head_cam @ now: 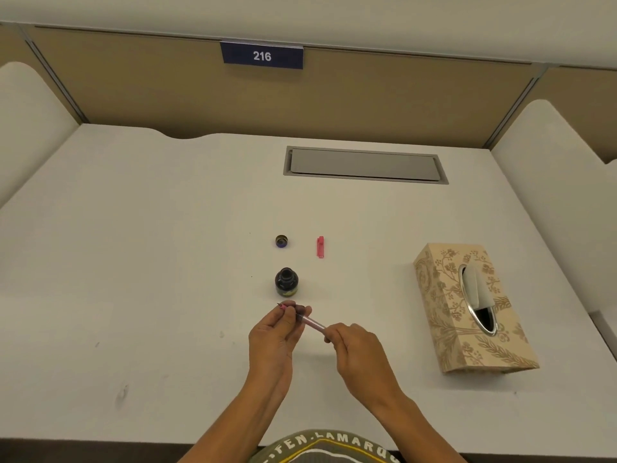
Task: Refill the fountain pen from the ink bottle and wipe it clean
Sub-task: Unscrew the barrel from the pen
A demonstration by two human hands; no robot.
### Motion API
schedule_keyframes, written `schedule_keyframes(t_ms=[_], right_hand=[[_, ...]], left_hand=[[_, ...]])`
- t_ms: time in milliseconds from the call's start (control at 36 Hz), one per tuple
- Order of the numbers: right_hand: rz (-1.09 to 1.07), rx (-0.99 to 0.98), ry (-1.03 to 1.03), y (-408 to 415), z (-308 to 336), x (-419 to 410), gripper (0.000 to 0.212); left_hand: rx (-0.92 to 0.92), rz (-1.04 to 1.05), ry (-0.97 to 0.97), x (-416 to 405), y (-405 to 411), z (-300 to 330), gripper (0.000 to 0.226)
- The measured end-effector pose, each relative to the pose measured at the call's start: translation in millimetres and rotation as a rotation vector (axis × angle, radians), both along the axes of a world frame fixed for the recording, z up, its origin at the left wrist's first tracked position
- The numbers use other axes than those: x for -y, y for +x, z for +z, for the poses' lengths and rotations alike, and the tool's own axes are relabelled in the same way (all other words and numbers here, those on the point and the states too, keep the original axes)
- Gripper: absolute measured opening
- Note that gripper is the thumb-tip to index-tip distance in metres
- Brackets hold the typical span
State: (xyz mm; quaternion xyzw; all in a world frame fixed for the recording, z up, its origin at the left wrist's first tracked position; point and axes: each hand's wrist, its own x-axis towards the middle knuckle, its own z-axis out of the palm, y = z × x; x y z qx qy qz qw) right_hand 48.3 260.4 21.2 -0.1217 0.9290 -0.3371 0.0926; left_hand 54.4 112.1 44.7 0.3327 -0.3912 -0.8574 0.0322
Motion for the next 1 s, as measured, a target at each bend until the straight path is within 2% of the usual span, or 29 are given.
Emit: schedule_keyframes(t_ms=[83, 167, 250, 333, 417, 472, 528, 639, 694, 778, 889, 944, 1000], right_hand=[[0.027, -0.218, 0.008, -3, -5, -1, 0.054], [0.062, -0.374, 0.06, -7, -11, -3, 0.051], [-0.04, -0.108, -0.07, -3, -5, -5, 0.034], [-0.097, 0.155, -0.195, -2, 1, -6, 0.027], [-0.152, 0.342, -0.291, -1, 5, -4, 0.05], [-0.168, 0.426, -0.296, 0, 7, -4, 0.049], [-0.169, 0.466, -0.329, -2, 9, -3, 0.04], [-0.189, 0.533, -0.409, -3, 8, -8, 0.004], [-0.195, 0.577, -0.445, -3, 7, -9, 0.017], [-0.227, 0.698, -0.514, -4, 14, -6, 0.022], [-0.246, 0.776, -0.5, -3, 21, -4, 0.053], [-0.255, 0.766, -0.486, -2, 21, -4, 0.055], [-0.265, 0.76, -0.515, -2, 20, -5, 0.047]], left_hand=[[0.026, 0.026, 0.029, -2, -2, -2, 0.014], [0.05, 0.041, 0.042, -1, -4, -5, 0.014], [0.048, 0.022, 0.028, 1, -5, -6, 0.015], [0.041, -0.003, 0.016, 2, -4, -6, 0.015], [0.058, -0.027, 0.0, -1, -3, -8, 0.015], [0.062, -0.039, -0.007, -2, -2, -10, 0.015], [0.061, -0.042, -0.008, -3, -1, -11, 0.015], [0.07, -0.026, 0.004, -2, -2, -12, 0.015], [0.072, -0.028, 0.004, -1, -3, -12, 0.015], [0.072, -0.041, -0.001, -1, -3, -13, 0.015], [0.071, -0.048, 0.005, -2, -1, -14, 0.016], [0.069, -0.051, 0.01, -3, 0, -14, 0.015], [0.071, -0.055, 0.012, -3, 0, -14, 0.015]])
